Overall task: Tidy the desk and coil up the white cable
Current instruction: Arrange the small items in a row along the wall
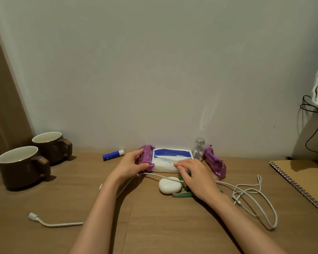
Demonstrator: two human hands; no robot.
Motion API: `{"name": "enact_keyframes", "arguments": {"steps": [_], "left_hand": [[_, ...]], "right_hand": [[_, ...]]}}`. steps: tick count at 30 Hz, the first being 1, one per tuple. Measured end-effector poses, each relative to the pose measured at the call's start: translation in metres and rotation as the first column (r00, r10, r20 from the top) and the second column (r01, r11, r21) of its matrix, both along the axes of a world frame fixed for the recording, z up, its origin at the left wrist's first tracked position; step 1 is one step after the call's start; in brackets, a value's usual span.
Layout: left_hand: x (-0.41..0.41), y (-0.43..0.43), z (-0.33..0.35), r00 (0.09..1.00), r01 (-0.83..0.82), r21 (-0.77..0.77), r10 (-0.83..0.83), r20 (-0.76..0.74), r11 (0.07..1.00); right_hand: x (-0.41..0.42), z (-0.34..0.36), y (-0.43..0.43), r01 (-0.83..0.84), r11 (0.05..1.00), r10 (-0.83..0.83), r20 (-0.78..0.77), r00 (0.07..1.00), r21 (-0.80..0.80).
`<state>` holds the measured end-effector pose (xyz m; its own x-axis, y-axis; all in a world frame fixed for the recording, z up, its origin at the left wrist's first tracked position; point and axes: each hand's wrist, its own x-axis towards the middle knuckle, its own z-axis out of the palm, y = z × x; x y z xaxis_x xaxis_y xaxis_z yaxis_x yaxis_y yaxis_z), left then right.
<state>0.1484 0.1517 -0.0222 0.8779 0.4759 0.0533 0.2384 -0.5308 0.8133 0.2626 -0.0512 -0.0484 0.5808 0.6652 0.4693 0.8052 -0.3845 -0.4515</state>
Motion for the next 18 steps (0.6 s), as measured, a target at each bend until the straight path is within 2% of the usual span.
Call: {"name": "enact_keyframes", "arguments": {"steps": [6, 10, 12, 15, 18], "left_hand": [[0.003, -0.002, -0.001, 1.000, -0.004, 0.048, 0.005, -0.017, 0.999], [0.005, -0.003, -0.001, 1.000, -0.014, 0.057, 0.016, -0.022, 0.998], [0.005, -0.004, 0.000, 1.000, -0.013, 0.066, 0.014, -0.021, 0.998], [0.006, -0.004, 0.000, 0.999, -0.007, 0.050, 0.009, -0.034, 0.999], [0.005, -0.007, 0.002, 0.999, -0.009, 0.022, 0.010, -0.038, 1.000]], "right_hand": [[0.003, 0.007, -0.004, -0.001, 1.000, 0.002, 0.053, 0.999, -0.011], [0.021, 0.026, -0.015, 0.198, 0.963, -0.220, 0.111, 0.969, 0.182], [0.035, 0.030, -0.027, 0.339, 0.922, -0.361, 0.101, 0.927, 0.186], [0.050, 0.025, -0.043, 0.474, 0.879, -0.475, -0.005, 0.880, 0.057], [0.055, 0.013, -0.048, 0.448, 0.894, -0.444, -0.166, 0.881, -0.010]]}}
